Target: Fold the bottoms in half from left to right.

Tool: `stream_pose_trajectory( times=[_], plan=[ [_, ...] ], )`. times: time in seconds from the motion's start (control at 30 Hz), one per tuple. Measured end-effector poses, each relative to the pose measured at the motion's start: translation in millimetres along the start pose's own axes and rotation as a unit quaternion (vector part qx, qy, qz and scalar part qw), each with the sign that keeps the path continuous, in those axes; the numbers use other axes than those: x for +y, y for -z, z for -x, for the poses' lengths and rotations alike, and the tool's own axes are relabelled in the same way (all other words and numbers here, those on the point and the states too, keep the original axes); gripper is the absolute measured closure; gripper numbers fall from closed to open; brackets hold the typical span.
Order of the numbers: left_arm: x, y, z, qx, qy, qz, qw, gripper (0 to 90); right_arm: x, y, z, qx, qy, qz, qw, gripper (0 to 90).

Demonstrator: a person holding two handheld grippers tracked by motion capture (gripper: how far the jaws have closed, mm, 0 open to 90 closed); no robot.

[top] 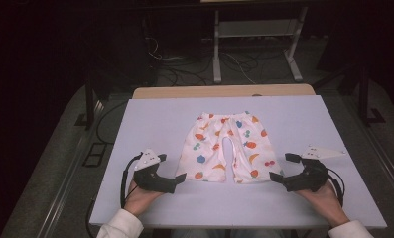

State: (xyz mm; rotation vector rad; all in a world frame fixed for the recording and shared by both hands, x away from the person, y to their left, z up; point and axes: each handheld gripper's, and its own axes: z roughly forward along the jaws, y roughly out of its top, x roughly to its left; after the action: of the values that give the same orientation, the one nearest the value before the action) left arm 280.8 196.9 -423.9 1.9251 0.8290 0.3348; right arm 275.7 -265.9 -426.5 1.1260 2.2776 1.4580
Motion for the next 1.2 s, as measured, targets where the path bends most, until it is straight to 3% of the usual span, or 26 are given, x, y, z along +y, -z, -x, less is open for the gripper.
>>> stream_pose_trajectory(
  times=[0.77, 1.2],
  plan=[
    [0.1, -0.8, 1.4, -0.002, 0.001, -0.002, 1.0, 0.0, 3.9, 2.2, 0.4, 0.004, 0.002, 0.0, 1.0, 0.0],
    [0.1, -0.8, 3.8, -0.01, 0.002, 0.002, 0.9999, 0.0, 27.5, 4.8, -3.3, 0.01, 0.008, 0.014, 0.9998, 0.0]
  ],
)
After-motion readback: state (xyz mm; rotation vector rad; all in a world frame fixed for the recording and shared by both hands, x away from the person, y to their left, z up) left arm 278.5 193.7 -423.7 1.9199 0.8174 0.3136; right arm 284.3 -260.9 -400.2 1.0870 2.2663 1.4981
